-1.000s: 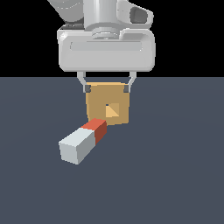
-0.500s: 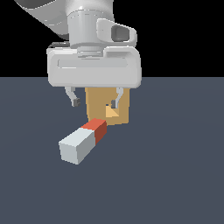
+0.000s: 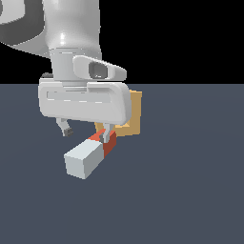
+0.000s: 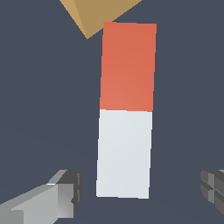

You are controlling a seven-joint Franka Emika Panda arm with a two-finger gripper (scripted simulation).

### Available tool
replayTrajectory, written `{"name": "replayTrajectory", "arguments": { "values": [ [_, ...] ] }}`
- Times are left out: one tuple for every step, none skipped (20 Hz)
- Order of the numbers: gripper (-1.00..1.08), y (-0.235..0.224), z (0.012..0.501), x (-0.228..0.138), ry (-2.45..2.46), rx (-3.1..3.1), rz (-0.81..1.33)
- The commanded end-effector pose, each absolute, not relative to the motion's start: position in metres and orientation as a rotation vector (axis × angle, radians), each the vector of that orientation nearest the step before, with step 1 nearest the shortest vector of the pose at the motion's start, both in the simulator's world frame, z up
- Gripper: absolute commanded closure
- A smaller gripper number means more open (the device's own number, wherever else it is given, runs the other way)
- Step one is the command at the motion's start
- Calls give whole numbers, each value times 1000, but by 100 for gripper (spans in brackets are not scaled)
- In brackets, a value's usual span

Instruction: Insert the peg into the horizontal hole in a box.

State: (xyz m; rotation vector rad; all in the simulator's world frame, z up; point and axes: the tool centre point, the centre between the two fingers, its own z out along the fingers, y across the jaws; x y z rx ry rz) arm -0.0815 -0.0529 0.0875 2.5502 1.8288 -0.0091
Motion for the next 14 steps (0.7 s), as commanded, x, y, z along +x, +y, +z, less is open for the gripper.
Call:
{"name": "replayTrajectory", "arguments": {
  "values": [
    [-92, -53, 80, -88, 1793, 2577, -4],
    [-92, -53, 78, -90, 1784, 2584, -3],
    [-92, -53, 76, -91, 1776, 2590, -2],
    [-92, -53, 75, -92, 1770, 2594, -1],
    [-92, -53, 74, -93, 1766, 2597, -1],
    [-92, -53, 73, -93, 1764, 2599, 0],
    [-92, -53, 73, -93, 1764, 2599, 0],
    [-92, -53, 73, -93, 1765, 2599, 0],
    [-92, -53, 73, -92, 1768, 2597, 0],
    [-92, -53, 74, -91, 1772, 2594, 0],
    [-92, -52, 75, -91, 1775, 2592, 0],
    [-92, -52, 75, -91, 1776, 2591, 0],
    [-92, -53, 74, -91, 1773, 2593, 0],
    [-92, -53, 74, -91, 1773, 2593, 0]
  ]
}}
